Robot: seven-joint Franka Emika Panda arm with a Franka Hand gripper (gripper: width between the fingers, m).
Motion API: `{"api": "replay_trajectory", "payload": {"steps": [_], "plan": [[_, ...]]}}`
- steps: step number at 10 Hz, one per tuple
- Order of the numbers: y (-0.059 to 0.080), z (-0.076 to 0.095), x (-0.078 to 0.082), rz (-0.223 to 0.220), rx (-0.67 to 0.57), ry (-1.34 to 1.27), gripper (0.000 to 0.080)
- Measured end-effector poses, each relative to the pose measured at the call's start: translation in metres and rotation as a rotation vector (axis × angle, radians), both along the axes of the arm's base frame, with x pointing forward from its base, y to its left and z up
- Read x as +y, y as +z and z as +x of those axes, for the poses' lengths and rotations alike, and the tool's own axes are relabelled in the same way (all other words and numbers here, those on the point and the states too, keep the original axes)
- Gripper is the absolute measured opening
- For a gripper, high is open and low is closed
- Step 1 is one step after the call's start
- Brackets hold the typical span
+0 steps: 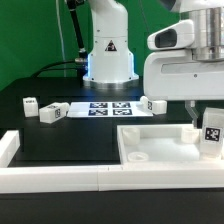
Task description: Assemble square table
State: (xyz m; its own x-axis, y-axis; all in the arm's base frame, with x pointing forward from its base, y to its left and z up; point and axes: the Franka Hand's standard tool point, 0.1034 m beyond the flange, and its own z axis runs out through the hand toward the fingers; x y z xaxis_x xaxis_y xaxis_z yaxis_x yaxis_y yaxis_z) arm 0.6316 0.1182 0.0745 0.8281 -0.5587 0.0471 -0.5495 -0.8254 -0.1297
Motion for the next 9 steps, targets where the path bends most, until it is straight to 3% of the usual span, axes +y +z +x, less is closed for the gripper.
{"api": "replay_trajectory", "payload": {"steps": [2, 4, 5, 7, 8, 9], "plan": [[-0.0007, -0.0011, -0.0023, 0.066, 0.027, -0.309, 0.0296], [-0.0014, -0.0019, -0.0065, 0.181, 0.070, -0.642, 0.0297], [-0.0014, -0.0024, -0.0073, 0.209, 0.087, -0.737, 0.0297], [-0.0021, -0.0047, -0.0017, 0.215, 0.105, -0.794, 0.0297], [-0.0023, -0.0046, -0.0027, 0.214, 0.104, -0.786, 0.0358], [-0.0024, -0.0046, -0.0028, 0.211, 0.099, -0.754, 0.0493]]}}
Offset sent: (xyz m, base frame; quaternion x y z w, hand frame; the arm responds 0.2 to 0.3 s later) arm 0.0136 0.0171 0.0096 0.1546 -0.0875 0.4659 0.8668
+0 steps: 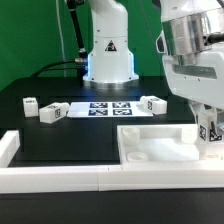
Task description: Assemble square table
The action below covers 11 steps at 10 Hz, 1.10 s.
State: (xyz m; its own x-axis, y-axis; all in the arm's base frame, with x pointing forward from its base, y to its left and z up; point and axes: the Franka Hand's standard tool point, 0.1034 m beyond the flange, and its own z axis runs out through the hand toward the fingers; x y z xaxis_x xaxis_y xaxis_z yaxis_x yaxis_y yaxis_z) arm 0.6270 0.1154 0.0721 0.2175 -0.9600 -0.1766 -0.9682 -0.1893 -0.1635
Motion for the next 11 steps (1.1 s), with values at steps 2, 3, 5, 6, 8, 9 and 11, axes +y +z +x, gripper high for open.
{"api": "replay_trajectory", "payload": {"steps": [2, 3, 5, 6, 8, 9, 11], "plan": [[-0.0005, -0.0020, 0.0023, -0.050, -0.031, 0.242, 0.0615], [-0.0013, -0.0043, 0.0012, -0.085, -0.054, 0.479, 0.0639], [-0.0013, -0.0040, 0.0003, -0.095, -0.073, 0.569, 0.0648], [-0.0013, -0.0039, 0.0000, -0.103, -0.086, 0.639, 0.0648], [0.0033, -0.0010, 0.0026, -0.189, -0.142, 0.979, 0.0648], [0.0052, 0.0008, 0.0051, -0.217, -0.173, 1.131, 0.0648], [0.0045, 0.0015, 0.0037, -0.231, -0.194, 1.243, 0.0648]]}}
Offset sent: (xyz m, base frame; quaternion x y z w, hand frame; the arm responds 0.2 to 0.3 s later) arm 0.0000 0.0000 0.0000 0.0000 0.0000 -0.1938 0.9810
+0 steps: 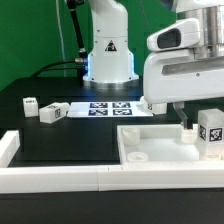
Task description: Assemble square table
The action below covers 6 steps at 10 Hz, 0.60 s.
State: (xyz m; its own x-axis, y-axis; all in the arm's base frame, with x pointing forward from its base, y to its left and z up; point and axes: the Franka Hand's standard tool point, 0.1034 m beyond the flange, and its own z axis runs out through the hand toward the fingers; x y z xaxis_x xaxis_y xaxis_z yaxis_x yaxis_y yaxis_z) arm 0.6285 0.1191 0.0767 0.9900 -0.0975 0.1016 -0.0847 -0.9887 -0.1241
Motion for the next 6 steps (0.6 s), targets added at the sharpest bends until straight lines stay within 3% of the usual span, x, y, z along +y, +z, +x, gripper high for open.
{"api": "replay_trajectory", "payload": {"steps": [2, 3, 4, 5, 6], "plan": [[-0.0005, -0.0003, 0.0002, 0.004, 0.004, -0.028, 0.0601], [-0.0008, -0.0003, 0.0001, 0.005, 0.005, -0.035, 0.0426], [-0.0011, -0.0005, 0.0003, 0.013, 0.013, -0.100, 0.0426], [-0.0016, -0.0007, -0.0009, 0.019, 0.021, -0.161, 0.0292], [-0.0017, -0.0006, -0.0013, 0.027, 0.030, -0.240, 0.0292]]}}
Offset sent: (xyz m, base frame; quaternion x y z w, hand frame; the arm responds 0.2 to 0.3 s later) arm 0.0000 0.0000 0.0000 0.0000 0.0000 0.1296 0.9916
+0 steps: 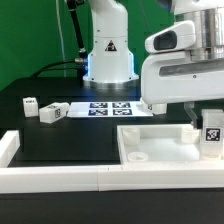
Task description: Assemble square table
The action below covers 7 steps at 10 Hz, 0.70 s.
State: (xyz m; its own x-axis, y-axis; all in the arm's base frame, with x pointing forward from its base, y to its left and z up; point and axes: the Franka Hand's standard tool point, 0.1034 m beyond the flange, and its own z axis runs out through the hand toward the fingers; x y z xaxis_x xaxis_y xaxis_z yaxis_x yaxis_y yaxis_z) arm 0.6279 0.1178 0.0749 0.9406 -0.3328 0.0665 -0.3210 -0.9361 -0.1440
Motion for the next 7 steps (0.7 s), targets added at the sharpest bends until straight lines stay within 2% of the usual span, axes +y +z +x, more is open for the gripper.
{"api": "replay_trajectory", "payload": {"steps": [2, 4, 6, 7], "plan": [[-0.0003, 0.0001, -0.0007, 0.027, 0.033, -0.260, 0.0292], [0.0009, -0.0012, 0.0011, 0.072, 0.101, -0.608, 0.0292], [-0.0004, -0.0001, -0.0013, 0.157, 0.156, -0.956, 0.0292], [-0.0014, -0.0002, -0.0027, 0.183, 0.165, -1.051, 0.0292]]}}
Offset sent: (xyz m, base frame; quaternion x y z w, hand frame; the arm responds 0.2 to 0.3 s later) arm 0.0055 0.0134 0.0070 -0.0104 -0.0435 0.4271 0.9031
